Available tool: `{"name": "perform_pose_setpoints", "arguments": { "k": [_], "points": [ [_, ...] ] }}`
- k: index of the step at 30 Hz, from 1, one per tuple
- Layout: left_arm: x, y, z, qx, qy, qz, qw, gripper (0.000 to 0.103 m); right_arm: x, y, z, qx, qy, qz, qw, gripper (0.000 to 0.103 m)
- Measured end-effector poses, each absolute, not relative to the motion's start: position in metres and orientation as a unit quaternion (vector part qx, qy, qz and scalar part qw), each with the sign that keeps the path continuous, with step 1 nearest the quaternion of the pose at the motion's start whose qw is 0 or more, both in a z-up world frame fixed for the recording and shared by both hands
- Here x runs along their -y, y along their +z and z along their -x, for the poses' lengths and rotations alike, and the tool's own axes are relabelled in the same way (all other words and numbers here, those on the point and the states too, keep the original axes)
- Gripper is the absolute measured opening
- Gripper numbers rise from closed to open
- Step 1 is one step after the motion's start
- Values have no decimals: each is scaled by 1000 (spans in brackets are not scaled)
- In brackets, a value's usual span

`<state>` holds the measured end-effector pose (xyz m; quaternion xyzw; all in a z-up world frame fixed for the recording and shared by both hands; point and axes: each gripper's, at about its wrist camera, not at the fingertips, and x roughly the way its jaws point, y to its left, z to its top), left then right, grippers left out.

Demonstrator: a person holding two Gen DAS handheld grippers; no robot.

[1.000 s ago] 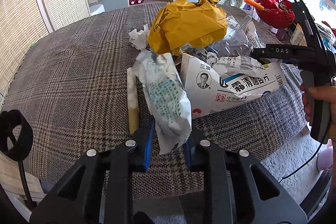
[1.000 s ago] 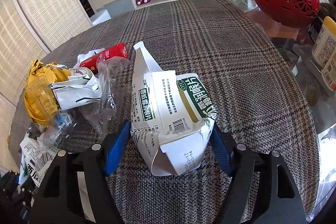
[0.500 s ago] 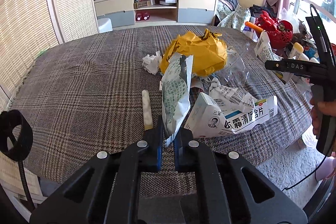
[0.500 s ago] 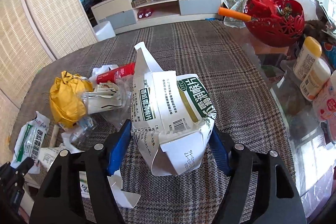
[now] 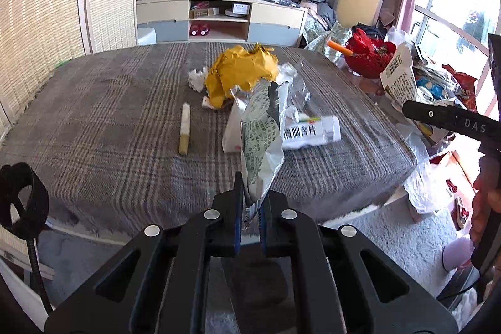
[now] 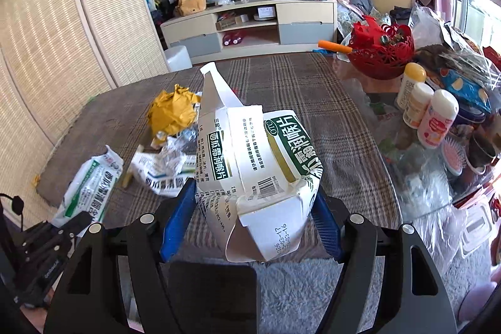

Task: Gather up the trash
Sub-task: 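Carry both held wrappers down to the grey bin and open both grippers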

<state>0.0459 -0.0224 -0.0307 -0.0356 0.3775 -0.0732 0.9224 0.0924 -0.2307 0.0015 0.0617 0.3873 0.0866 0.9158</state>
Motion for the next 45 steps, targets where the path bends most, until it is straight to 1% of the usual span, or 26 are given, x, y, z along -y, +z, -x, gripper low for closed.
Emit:
{"name": "perform_pose_setpoints", "arguments": {
  "k": [4, 11, 17, 25, 31, 38, 41, 42, 43, 44, 45],
  "points": [
    [32, -54, -17, -404, -77, 34, 911, 7, 231, -18, -55, -394, 98, -70, 911, 71],
    [33, -79, 21, -420, -73, 49, 903, 7, 228, -68, -21, -429, 100, -70, 895, 71],
    [31, -122, 23, -465, -77, 62, 880, 7, 218, -104, -16, -460, 105, -77, 878, 71],
    [39, -189, 20, -524, -81, 50, 847, 7, 205, -159, -16, -508, 102, -71, 852, 71],
    [51, -212, 16, -549, -108, 41, 828, 7, 195, -201, -20, -547, 115, -86, 825, 71],
    [47, -227, 8, -567, -103, 49, 816, 8, 183, -226, -29, -575, 119, -90, 804, 72],
    [47, -229, 8, -567, -101, 46, 817, 10, 180, -229, -31, -578, 120, -92, 802, 72],
    [47, -229, 7, -567, -99, 45, 816, 12, 179, -229, -31, -578, 119, -93, 802, 72],
    [46, -229, 7, -568, -98, 46, 816, 18, 180, -229, -32, -577, 119, -97, 802, 73],
    [46, -229, 6, -568, -96, 46, 816, 26, 180, -229, -32, -576, 119, -100, 803, 77],
    [44, -230, 6, -568, -94, 45, 817, 29, 180, -229, -31, -574, 118, -102, 804, 80]
  ]
}}
